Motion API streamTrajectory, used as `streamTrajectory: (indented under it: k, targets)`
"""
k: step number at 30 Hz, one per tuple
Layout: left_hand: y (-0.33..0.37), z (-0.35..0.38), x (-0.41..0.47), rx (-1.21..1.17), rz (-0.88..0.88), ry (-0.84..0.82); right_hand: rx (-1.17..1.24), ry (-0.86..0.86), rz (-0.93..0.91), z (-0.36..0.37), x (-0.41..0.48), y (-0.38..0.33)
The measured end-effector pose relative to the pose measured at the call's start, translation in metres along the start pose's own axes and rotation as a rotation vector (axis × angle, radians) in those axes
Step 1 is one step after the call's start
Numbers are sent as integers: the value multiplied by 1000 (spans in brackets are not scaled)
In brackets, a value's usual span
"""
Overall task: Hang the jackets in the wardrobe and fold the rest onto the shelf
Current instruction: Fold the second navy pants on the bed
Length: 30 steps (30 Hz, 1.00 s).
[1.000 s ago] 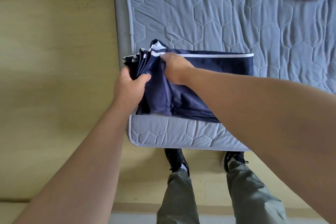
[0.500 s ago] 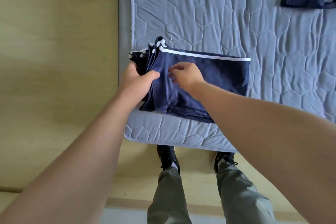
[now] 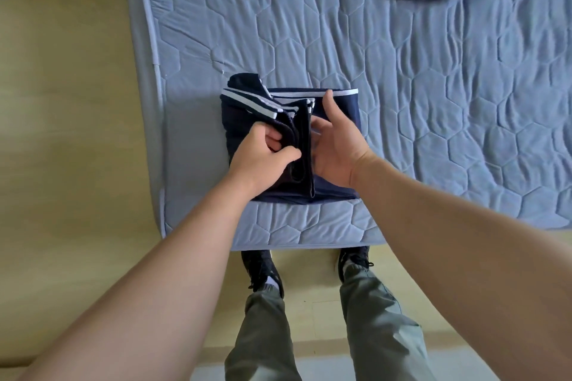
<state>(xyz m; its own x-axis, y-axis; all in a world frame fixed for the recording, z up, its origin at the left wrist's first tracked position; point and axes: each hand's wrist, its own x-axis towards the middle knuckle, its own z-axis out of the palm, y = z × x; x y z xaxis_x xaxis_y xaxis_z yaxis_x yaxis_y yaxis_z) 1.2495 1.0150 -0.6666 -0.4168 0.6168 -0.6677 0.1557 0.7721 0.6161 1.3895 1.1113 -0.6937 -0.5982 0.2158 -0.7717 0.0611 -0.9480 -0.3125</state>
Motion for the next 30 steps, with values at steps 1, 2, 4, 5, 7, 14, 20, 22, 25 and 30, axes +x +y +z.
streamTrajectory:
  k: [1,2,4,5,7,14,20,22,25,30]
  targets:
    - [0,6,1,-28,-15,-31,-20,4,-11,-9,-3,0]
    - [0,12,2,-66,-30,-54,-55,14,-32,-16,-4,1]
    - [-1,22,4,-167,-60,-97,-162,89,-98,-27,-4,5]
    - [-2,27,5,-225,-72,-110,-238,157,-134,-32,-4,7]
    - [-1,33,9,-323,-96,-61,-345,282,-195,-38,-3,9]
    - [-11,34,35,56,-152,507,-191,459,-269,-76,5,-7]
    - [-41,40,61,89,-392,368,-789,671,-79,-96,20,-7]
    - [-50,43,66,14,-470,298,-822,803,7,-97,27,-8]
    - [-64,43,72,24,-474,272,-640,770,72,-101,34,-8]
    - [-73,37,64,-125,-485,226,-522,607,78,-107,27,-1]
